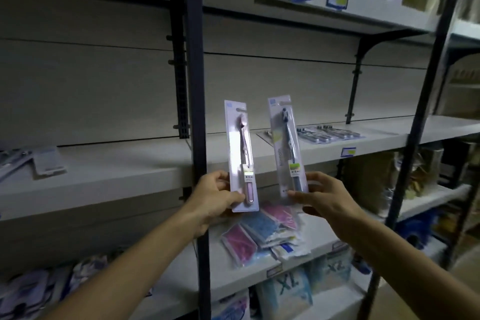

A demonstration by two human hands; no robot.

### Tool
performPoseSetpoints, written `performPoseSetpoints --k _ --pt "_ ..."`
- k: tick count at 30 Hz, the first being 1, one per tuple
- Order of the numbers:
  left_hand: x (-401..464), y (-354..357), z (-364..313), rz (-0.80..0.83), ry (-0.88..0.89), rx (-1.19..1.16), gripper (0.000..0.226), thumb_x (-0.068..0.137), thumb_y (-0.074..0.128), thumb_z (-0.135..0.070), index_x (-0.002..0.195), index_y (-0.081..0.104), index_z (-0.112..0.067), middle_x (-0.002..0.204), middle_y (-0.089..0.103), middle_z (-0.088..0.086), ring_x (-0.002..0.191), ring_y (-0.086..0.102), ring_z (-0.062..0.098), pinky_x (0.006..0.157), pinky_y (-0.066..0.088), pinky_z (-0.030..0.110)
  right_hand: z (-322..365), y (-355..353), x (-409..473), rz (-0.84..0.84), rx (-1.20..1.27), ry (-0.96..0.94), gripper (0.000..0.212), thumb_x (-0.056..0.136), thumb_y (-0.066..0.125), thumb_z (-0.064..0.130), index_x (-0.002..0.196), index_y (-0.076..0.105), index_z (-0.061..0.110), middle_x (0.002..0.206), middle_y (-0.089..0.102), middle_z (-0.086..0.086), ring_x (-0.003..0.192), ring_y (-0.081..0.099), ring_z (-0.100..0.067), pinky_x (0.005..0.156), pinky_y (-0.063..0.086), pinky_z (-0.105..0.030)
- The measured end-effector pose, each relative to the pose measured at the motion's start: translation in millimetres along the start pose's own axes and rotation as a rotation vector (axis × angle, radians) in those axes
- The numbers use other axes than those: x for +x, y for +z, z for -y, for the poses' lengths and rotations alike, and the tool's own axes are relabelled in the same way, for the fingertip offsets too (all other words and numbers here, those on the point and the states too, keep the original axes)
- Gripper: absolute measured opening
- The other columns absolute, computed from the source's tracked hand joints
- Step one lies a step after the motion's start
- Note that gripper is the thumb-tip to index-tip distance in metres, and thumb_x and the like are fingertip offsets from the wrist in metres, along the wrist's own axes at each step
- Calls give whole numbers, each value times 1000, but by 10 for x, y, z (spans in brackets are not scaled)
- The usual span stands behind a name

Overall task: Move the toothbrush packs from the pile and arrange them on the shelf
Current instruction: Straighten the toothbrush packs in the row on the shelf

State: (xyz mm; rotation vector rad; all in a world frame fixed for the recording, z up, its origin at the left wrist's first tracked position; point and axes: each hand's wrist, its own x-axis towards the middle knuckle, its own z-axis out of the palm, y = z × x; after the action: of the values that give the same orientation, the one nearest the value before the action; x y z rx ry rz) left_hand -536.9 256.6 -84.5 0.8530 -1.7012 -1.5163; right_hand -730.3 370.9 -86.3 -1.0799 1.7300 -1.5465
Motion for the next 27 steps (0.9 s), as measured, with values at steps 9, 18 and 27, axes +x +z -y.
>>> performPoseSetpoints --k 9,18,27 --pt "973 586 -140 -57 46 33 26 78 67 8 99 60 -4 91 70 12 68 65 16 54 53 23 -185 -567 838 -81 -5 -3 50 72 80 10 117 59 7 102 70 -9 88 68 -21 65 48 -27" --pt "2110 843 -294 -144 4 4 13 76 66 9 86 68 1 67 63 10 54 51 19 53 44 25 -16 -991 1872 -103 3 -56 52 78 75 7 122 48 13 93 67 -5 80 64 -17 62 48 -28" --pt "2743 854 -213 -196 -122 103 9 78 68 2 71 62 0 64 52 12 49 46 15 54 45 24 -145 -1163 2593 -82 -30 -96 63 76 78 12 130 46 11 120 62 -15 82 60 -12 59 43 -21"
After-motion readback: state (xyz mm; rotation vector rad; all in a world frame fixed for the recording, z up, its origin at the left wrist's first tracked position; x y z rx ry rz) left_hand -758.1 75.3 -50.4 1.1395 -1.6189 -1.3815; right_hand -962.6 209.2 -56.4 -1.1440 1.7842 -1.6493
